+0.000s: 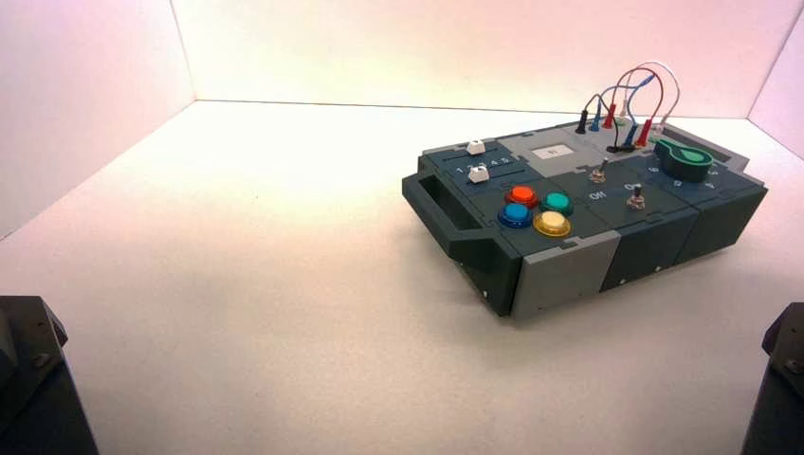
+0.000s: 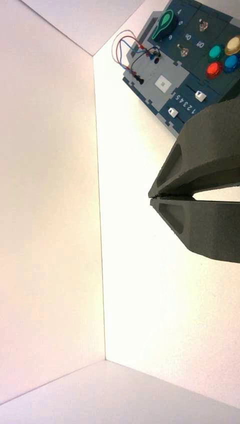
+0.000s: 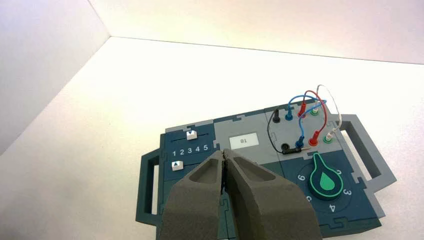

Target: Close left gripper.

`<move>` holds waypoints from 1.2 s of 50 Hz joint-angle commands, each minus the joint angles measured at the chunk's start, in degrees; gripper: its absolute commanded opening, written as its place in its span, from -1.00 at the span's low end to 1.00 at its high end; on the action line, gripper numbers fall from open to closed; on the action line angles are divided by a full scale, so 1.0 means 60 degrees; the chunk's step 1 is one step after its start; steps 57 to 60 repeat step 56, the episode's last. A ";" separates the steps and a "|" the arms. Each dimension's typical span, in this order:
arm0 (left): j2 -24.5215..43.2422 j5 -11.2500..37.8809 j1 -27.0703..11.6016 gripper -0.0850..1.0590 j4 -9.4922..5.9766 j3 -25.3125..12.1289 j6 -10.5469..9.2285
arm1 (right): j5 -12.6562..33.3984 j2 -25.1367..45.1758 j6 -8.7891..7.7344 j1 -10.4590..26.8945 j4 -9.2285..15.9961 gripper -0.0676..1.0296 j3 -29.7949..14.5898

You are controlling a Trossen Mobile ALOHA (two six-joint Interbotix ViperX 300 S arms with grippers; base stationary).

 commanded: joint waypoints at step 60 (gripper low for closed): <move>0.1538 -0.0337 0.0015 -0.91 0.0029 -0.0835 0.0059 | -0.0132 0.0146 0.0000 0.0000 0.0117 -0.92 -0.0308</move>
